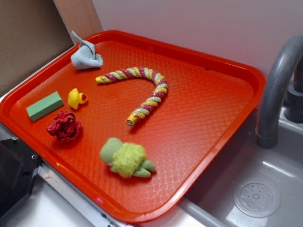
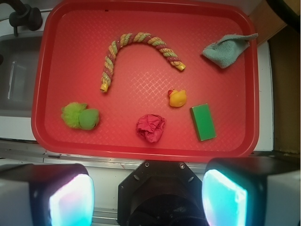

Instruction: Grab the green block.

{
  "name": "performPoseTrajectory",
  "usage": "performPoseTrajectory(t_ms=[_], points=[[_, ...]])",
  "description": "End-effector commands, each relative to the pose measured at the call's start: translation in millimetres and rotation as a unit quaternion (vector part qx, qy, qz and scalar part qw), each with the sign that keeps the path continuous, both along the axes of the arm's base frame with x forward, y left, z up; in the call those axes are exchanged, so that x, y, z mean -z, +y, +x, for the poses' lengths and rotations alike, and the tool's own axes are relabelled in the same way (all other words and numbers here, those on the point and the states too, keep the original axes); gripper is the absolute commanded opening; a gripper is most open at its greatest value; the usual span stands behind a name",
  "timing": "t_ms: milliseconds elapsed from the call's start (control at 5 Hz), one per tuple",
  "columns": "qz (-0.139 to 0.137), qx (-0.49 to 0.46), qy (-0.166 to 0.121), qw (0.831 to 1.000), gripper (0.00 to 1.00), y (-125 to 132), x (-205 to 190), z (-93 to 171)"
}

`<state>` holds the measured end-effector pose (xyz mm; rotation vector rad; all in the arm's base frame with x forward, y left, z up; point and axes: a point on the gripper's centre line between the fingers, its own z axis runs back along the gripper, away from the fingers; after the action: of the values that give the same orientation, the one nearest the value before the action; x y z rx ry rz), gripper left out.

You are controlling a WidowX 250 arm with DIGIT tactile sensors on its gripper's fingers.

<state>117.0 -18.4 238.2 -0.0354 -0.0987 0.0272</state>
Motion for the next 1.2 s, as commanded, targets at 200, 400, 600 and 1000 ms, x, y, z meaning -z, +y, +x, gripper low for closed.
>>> performPoseTrajectory(t_ms=[200, 400, 600, 1000], points=[[-0.004, -0.001, -0.009, 1.000, 1.00, 19.0, 1.6, 0.5], [-0.040, 0.049, -0.017, 0.998, 1.00, 51.2, 14.2, 8.5], [-0.051, 0.100, -0.032, 0.993, 1.00, 81.4, 30.3, 17.4], [-0.050, 0.196, -0.011, 0.979, 1.00, 103.5, 76.0, 36.7]])
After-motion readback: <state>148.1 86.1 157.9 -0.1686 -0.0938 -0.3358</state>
